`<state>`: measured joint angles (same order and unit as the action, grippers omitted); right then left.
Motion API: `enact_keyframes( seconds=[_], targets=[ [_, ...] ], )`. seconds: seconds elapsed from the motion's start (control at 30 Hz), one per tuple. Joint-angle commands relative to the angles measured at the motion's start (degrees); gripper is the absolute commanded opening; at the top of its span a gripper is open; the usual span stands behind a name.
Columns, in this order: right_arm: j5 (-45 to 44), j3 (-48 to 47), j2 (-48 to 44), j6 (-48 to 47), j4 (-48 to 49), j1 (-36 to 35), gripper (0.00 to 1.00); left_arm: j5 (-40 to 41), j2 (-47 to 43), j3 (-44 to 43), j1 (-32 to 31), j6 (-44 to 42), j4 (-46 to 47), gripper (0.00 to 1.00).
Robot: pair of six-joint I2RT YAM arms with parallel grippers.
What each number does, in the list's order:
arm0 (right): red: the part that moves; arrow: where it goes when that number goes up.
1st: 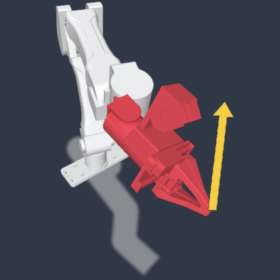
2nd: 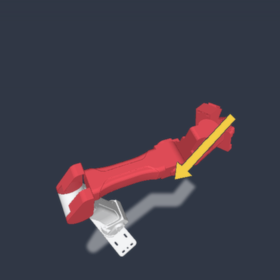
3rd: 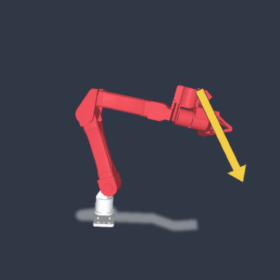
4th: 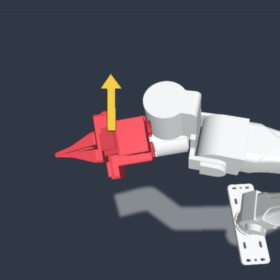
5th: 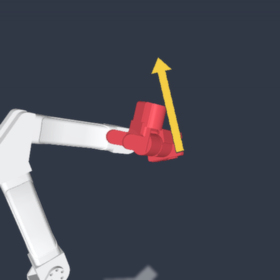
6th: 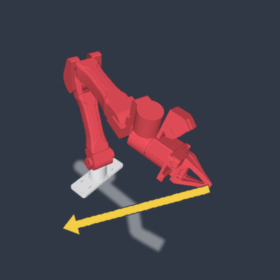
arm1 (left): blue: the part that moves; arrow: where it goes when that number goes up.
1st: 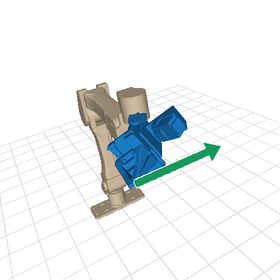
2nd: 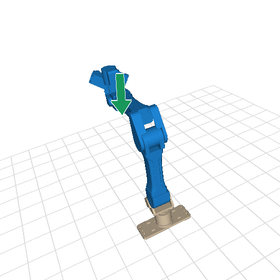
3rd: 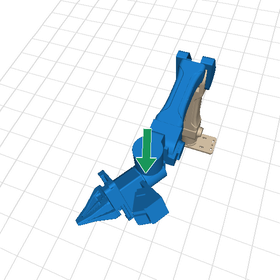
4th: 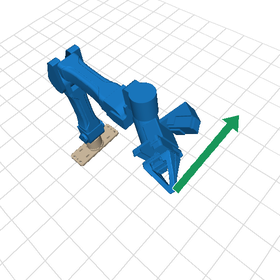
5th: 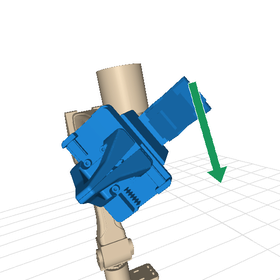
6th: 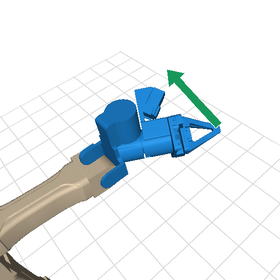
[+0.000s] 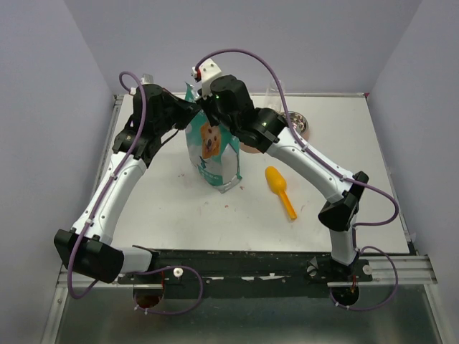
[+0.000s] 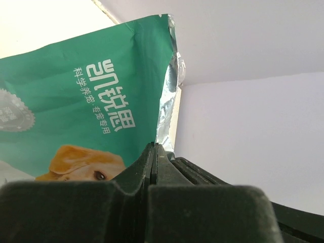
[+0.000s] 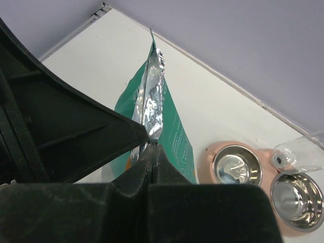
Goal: Serve the pet food
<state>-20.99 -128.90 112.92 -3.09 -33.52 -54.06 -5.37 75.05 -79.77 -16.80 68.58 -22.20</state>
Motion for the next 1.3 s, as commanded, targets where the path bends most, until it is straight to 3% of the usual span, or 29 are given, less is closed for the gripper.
enact_keyframes(
  seconds=[0.0, 0.17, 0.33, 0.47, 0.67, 1.27],
  targets=[
    [-4.93, -3.1, -0.34, -2.09, -1.81, -0.43, 0.01, 2.99, -1.3, 1.89, -1.31, -4.85, -1.8, 0.0],
    [-9.5, -7.06, 1.07, -3.59, -3.48, -0.52, 0.01, 3.34, -4.11, 7.16, -1.75, -6.43, 5.13, 0.0],
    [-0.58, -8.99, 0.19, 2.9, -7.87, 0.01, 0.01, 2.99, -8.68, 15.5, -2.1, -8.46, 21.19, 0.0],
    [11.74, -7.69, -0.51, 9.85, -9.73, 1.94, 0.25, 2.29, -10.71, 20.35, -2.1, -10.82, 35.35, 0.0],
    [17.02, -7.94, 0.28, 12.76, -10.51, 3.78, 0.29, 0.19, -11.94, 24.3, -2.1, -14.08, 47.14, 0.0],
    [31.27, -6.27, 1.07, 18.03, -9.28, 8.62, 0.32, -2.1, -11.24, 25.01, -2.1, -13.64, 50.59, 0.0]
  ],
)
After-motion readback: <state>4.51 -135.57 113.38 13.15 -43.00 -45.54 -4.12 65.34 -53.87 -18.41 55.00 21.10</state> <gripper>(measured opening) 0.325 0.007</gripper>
